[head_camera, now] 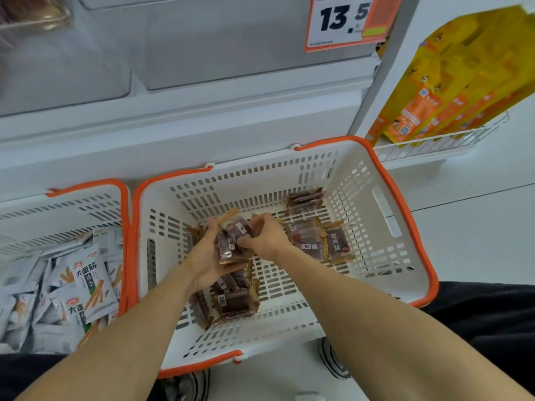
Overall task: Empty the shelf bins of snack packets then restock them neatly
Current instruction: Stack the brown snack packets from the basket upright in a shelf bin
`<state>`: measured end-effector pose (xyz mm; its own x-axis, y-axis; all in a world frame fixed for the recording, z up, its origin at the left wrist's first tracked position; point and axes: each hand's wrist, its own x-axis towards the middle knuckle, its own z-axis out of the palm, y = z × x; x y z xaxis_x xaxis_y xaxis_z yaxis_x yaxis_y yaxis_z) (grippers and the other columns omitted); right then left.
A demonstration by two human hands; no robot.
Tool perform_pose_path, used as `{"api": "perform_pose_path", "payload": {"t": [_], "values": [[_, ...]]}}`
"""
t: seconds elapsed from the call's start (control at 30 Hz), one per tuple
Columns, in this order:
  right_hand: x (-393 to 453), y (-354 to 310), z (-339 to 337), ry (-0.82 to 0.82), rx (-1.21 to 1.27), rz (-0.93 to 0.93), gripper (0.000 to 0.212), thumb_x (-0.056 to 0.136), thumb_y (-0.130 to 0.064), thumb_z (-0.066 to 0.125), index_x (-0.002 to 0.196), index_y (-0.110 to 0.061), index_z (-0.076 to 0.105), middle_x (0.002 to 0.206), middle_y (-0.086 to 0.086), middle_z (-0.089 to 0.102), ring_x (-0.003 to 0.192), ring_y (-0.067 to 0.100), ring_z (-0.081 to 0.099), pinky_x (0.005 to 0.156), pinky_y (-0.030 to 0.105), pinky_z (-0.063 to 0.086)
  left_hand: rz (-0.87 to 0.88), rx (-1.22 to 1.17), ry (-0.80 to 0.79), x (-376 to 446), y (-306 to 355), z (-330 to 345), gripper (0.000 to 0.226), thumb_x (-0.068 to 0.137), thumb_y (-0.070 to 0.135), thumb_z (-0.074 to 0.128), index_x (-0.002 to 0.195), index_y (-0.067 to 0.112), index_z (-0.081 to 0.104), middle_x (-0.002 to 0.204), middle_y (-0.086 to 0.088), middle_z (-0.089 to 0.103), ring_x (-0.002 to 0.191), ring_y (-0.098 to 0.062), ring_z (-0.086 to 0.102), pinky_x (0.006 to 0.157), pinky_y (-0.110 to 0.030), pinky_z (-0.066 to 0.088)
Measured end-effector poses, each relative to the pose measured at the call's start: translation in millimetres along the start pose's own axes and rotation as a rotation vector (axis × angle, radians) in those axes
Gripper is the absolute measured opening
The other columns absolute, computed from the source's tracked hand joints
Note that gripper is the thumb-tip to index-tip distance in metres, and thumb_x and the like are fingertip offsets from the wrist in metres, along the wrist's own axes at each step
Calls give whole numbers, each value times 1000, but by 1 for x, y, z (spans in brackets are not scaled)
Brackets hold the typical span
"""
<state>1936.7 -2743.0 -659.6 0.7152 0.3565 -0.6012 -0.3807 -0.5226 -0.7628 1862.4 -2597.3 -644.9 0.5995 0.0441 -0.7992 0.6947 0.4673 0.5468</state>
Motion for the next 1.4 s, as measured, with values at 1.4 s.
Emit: {"api": "perform_pose_path", "payload": {"t": [1.4], "values": [[15, 93, -69, 195, -704, 148, 56, 89, -27, 74, 141, -23, 53, 139, 6, 51, 129, 29, 45, 110, 44, 39, -246, 148, 9, 20, -45, -6, 26, 96, 6, 64, 121, 3, 64, 111, -23, 72, 93, -29, 73, 77, -40, 61]]}}
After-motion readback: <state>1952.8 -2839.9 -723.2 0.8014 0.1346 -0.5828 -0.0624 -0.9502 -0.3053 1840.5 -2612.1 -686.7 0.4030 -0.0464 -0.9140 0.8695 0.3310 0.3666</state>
